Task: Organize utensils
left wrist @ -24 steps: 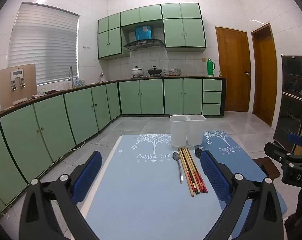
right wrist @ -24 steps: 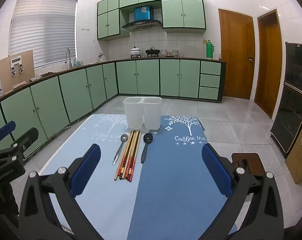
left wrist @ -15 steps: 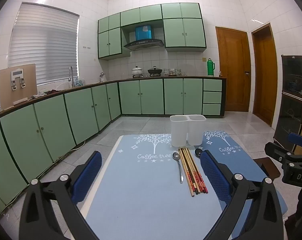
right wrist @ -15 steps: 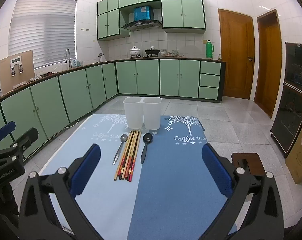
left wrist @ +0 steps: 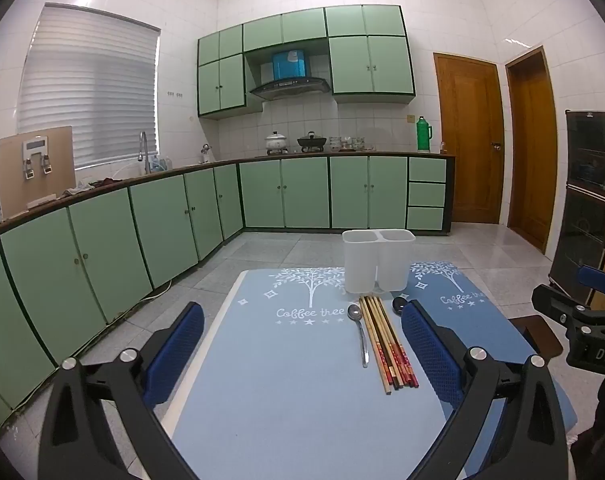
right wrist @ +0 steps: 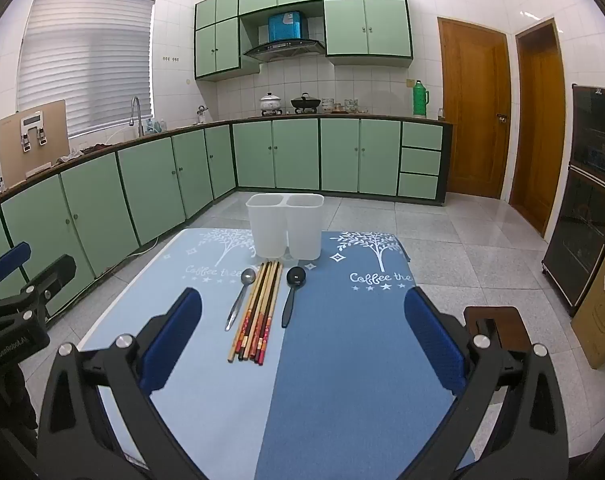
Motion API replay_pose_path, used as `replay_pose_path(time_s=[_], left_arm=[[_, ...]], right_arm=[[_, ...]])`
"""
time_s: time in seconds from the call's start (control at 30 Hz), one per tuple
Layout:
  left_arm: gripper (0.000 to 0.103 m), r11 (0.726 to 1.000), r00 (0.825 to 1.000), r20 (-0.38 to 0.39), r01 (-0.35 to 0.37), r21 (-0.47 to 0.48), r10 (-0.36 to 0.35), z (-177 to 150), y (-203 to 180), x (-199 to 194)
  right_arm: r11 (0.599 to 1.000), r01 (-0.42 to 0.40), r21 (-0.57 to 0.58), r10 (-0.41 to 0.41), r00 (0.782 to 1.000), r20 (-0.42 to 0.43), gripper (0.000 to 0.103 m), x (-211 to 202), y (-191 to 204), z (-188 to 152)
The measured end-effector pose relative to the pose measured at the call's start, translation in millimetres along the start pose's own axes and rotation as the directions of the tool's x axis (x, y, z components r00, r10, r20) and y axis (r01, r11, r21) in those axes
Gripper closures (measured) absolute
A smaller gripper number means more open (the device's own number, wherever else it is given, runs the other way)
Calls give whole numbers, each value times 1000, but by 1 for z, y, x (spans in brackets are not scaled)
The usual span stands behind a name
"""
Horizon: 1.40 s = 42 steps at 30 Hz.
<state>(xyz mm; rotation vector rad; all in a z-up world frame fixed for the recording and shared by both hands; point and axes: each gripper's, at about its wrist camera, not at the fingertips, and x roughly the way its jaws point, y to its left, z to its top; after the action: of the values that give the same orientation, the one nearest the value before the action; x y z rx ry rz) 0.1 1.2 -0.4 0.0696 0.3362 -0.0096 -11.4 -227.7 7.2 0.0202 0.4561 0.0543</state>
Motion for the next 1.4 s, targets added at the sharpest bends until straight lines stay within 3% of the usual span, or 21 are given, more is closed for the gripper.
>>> replay_pose_path(time_s=[0.3, 0.5, 0.7, 0.87, 1.07, 1.27, 1.4], left_arm=[[6, 1000, 1000, -8, -1, 0, 1, 2, 2, 1], [6, 1000, 999, -39, -7, 0, 7, -1, 0, 20], [6, 1000, 995, -99, -20, 1, 20, 1, 4, 61], [6, 999, 982, -181, -53, -11, 50, 0, 15, 123], [6, 997, 955, -288, -82, -13, 75, -7, 24, 198], [6, 996, 929, -364, -84, -16, 72, -20, 25, 244], [6, 997, 918, -391, -77, -16, 65, -27, 25, 264]], right_arm=[[1000, 3, 7, -3, 1000, -13, 5, 9, -5, -4], [1000, 7, 10, -7, 999, -32, 5, 22, -10, -4], [999, 27, 19, -25, 996, -88, 5, 64, -18, 4], [999, 27, 23, -23, 989, -143, 5, 131, -20, 19], [999, 34, 29, -25, 965, -259, 8, 223, -16, 17], [998, 45, 42, -27, 930, -366, 15, 298, -9, 7], [997, 57, 54, -31, 915, -403, 21, 325, -7, 0]])
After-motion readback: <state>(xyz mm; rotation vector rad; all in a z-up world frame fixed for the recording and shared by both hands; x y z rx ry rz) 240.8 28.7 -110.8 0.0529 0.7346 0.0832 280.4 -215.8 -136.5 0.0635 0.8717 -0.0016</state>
